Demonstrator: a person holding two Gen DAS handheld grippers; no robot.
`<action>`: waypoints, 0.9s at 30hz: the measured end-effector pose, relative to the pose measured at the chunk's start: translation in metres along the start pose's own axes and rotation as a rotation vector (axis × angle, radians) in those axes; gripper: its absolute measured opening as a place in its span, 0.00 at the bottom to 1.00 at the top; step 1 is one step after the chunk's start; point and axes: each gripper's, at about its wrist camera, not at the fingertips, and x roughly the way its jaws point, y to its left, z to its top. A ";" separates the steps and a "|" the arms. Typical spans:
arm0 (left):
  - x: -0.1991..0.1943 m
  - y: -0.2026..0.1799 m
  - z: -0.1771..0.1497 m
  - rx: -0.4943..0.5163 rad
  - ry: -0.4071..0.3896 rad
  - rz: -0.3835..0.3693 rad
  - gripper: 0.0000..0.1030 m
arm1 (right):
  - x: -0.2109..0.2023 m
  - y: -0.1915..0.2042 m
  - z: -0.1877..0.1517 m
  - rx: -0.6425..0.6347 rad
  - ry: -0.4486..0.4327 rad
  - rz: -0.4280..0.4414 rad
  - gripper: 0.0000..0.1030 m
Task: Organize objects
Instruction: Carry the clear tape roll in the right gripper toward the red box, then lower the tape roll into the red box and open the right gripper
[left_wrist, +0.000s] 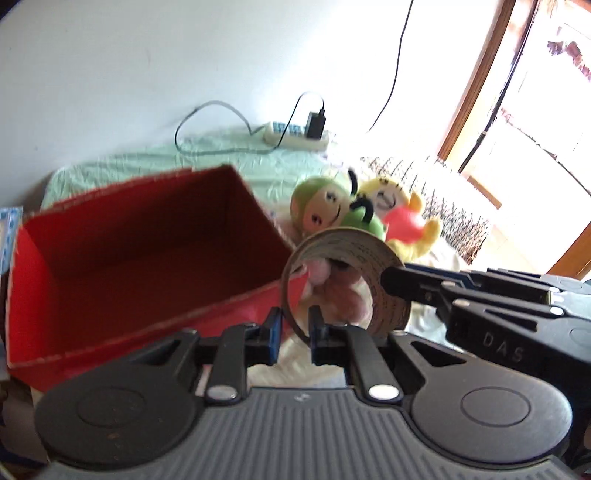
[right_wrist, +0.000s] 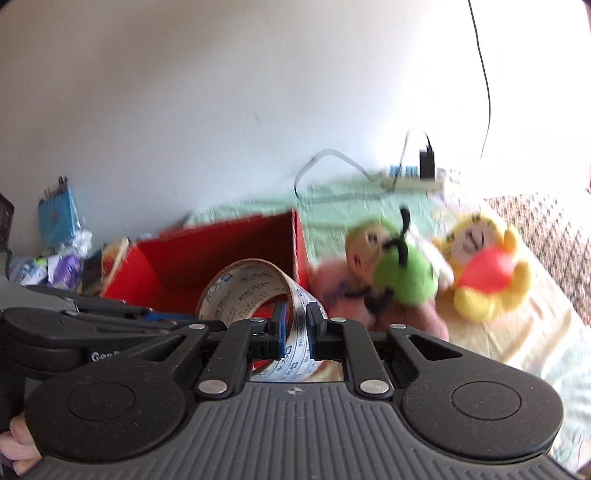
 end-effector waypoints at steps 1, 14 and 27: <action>-0.003 0.003 0.005 -0.005 -0.017 -0.005 0.07 | 0.000 0.000 0.008 -0.010 -0.027 0.009 0.12; 0.049 0.088 0.028 -0.142 0.022 0.145 0.07 | 0.108 0.023 0.053 -0.085 0.053 0.122 0.12; 0.125 0.133 0.032 -0.255 0.173 0.183 0.08 | 0.187 0.036 0.048 -0.188 0.249 0.061 0.11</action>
